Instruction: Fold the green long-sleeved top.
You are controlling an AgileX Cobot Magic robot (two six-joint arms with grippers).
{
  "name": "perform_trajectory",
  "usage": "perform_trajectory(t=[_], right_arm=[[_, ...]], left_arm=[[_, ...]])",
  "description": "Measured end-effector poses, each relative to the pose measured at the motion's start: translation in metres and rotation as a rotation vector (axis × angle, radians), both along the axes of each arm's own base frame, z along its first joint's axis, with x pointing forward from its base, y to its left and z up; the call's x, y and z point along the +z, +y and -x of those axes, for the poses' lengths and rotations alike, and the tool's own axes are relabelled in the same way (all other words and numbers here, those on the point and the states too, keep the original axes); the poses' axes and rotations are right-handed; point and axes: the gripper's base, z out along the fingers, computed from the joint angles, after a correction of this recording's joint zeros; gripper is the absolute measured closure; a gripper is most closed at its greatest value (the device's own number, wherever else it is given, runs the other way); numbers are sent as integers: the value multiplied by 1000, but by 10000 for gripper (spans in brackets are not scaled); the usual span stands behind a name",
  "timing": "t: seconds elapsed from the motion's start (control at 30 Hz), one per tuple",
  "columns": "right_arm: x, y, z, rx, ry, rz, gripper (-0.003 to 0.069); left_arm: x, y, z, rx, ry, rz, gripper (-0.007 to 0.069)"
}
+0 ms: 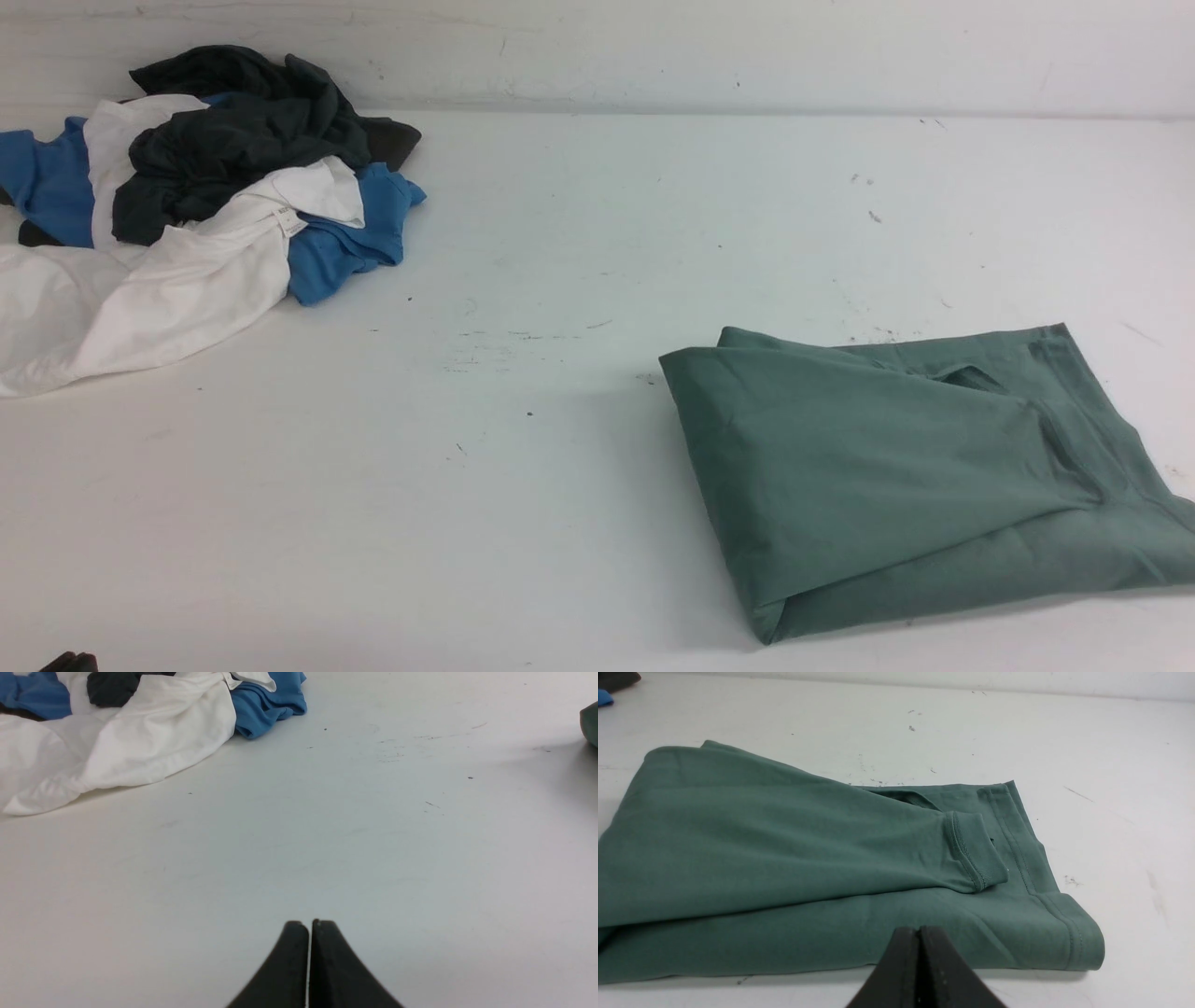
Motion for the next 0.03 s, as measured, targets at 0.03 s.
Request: perform_trajectory(t=[0.03], right_arm=[[0,0,0,0,0,0,673]], left_arm=[[0,0,0,0,0,0,629]])
